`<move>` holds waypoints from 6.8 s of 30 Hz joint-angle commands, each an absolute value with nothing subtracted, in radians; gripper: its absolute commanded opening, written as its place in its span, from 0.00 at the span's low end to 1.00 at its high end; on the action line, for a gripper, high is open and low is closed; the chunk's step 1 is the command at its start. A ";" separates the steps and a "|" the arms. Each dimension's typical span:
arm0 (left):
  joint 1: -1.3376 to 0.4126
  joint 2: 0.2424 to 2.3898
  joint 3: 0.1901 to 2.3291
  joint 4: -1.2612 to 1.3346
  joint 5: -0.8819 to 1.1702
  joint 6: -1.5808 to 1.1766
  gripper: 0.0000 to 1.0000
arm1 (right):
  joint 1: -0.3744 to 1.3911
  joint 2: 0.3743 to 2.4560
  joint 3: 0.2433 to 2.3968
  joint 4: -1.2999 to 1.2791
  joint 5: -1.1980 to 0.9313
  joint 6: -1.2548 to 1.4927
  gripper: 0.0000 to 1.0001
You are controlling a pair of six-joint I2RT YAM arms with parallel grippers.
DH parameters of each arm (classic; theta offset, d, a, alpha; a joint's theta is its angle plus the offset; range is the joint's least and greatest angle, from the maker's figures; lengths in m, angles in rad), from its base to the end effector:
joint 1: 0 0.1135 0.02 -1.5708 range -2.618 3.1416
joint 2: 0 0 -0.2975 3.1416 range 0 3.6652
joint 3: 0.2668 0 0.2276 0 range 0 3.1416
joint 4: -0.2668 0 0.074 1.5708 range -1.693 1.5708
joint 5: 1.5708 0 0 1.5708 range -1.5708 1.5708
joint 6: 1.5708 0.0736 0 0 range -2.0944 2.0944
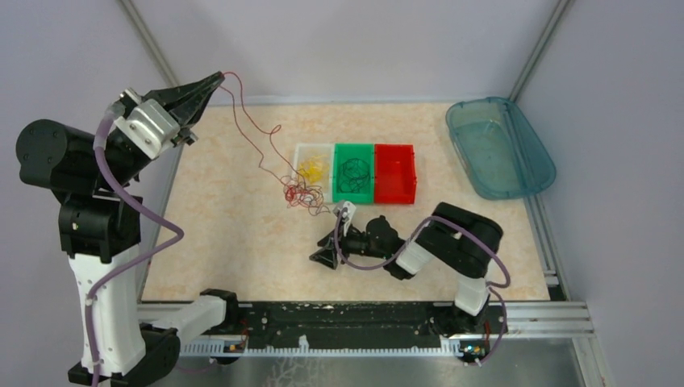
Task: Untangle the cables
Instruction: Untie the cable.
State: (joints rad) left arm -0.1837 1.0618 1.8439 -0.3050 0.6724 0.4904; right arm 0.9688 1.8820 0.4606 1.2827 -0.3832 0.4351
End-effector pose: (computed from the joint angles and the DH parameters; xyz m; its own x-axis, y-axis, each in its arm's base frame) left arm 0.0952 -0.0643 0.6310 0.7218 0.2407 -0.6489 0.3933 0.6289 0.6707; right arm 0.1721 0.2991 0.1689 -0.4816 -0.0106 -0.8763 -0.8504 0.2476 0.4643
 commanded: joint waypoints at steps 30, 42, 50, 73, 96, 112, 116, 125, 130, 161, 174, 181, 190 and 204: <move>-0.189 0.925 1.623 -0.478 1.055 0.434 0.00 | 0.898 1.485 0.856 0.844 -0.633 0.287 0.62; -0.189 0.928 1.620 -0.449 1.053 0.425 0.00 | 0.913 1.524 0.789 0.935 -0.668 0.345 0.63; -0.188 0.928 1.623 -0.425 1.055 0.402 0.00 | 0.926 1.581 0.839 0.943 -0.658 0.357 0.62; -0.187 0.976 1.764 -0.207 0.959 0.294 0.00 | 1.007 1.796 0.743 1.069 -0.553 0.384 0.45; -0.187 1.178 2.121 -0.046 0.564 0.564 0.00 | 1.007 1.834 0.501 1.157 -0.406 0.319 0.42; -0.187 1.225 2.185 -0.006 0.545 0.543 0.00 | 1.003 1.598 0.458 1.042 -0.297 0.230 0.56; -0.187 1.179 2.107 -0.017 0.623 0.483 0.00 | 1.004 1.439 0.576 0.880 -0.303 0.163 0.68; -0.188 1.158 2.058 -0.023 0.650 0.433 0.00 | 1.011 1.447 0.876 0.808 -0.410 0.170 0.73; -0.187 1.158 2.055 -0.016 0.643 0.435 0.00 | 1.026 1.542 0.941 0.880 -0.460 0.225 0.67; -0.186 1.261 2.298 0.253 0.509 0.586 0.00 | 1.057 1.984 0.964 0.949 -0.443 0.317 0.40; -0.186 1.328 2.414 0.476 0.488 0.797 0.00 | 1.057 1.957 0.940 0.846 -0.412 0.266 0.42; -0.186 1.226 2.219 0.421 0.510 0.778 0.00 | 1.049 1.767 0.861 0.833 -0.350 0.215 0.58; -0.186 1.205 2.137 0.337 0.485 0.723 0.00 | 1.086 1.508 0.884 0.833 -0.512 0.147 0.76; -0.186 1.260 2.239 0.077 0.453 0.596 0.00 | 1.159 1.707 1.117 0.707 -0.185 0.126 0.50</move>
